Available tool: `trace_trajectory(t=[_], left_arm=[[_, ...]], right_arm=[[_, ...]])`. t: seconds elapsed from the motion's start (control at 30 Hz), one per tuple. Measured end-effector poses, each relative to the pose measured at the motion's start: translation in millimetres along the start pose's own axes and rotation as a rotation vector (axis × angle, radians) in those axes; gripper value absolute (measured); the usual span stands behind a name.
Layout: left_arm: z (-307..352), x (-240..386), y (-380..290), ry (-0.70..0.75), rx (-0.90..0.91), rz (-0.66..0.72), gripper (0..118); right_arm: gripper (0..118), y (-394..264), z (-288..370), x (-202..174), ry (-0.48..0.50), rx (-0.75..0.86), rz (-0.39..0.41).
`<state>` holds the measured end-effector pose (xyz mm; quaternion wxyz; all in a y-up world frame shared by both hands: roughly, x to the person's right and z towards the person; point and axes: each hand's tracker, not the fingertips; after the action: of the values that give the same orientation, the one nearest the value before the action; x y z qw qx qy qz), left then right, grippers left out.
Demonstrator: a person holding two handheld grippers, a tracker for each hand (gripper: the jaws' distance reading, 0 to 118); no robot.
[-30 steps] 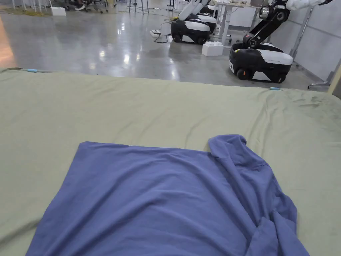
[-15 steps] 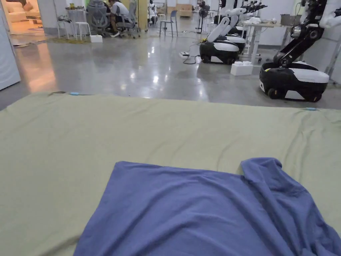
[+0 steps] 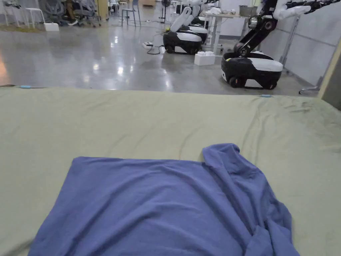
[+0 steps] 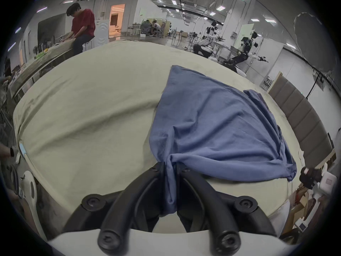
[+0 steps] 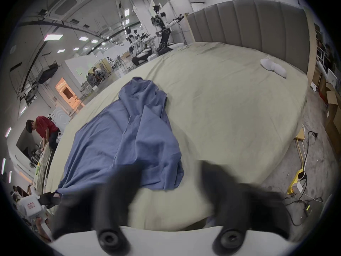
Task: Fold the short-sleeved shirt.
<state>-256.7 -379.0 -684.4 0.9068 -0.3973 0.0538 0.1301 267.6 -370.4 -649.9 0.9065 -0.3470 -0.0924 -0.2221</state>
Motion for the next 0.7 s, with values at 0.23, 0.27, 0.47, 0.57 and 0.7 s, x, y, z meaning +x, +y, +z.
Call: trace_trajectory(t=[0.23, 0.27, 0.47, 0.57, 0.7], left_arm=[[-10, -7, -6, 0.002, -0.050, 0.028, 12], [-10, -9, -7, -0.001, -0.055, 0.038, 12], [-13, -13, -13, 0.001, -0.062, 0.047, 12], [-16, -11, -14, 0.011, -0.063, 0.033, 12], [-9, -9, -7, 0.000, -0.060, 0.059, 12]], right_arm=[[114, 0, -28, -2, -0.032, -0.097, 0.065], [112, -2, -33, -3, -0.048, -0.106, 0.084], [88, -12, -54, -11, -0.086, -0.143, 0.215], [69, -11, -54, -14, -0.087, -0.144, 0.248], [6, 5, -38, -15, 0.002, -0.093, 0.127]])
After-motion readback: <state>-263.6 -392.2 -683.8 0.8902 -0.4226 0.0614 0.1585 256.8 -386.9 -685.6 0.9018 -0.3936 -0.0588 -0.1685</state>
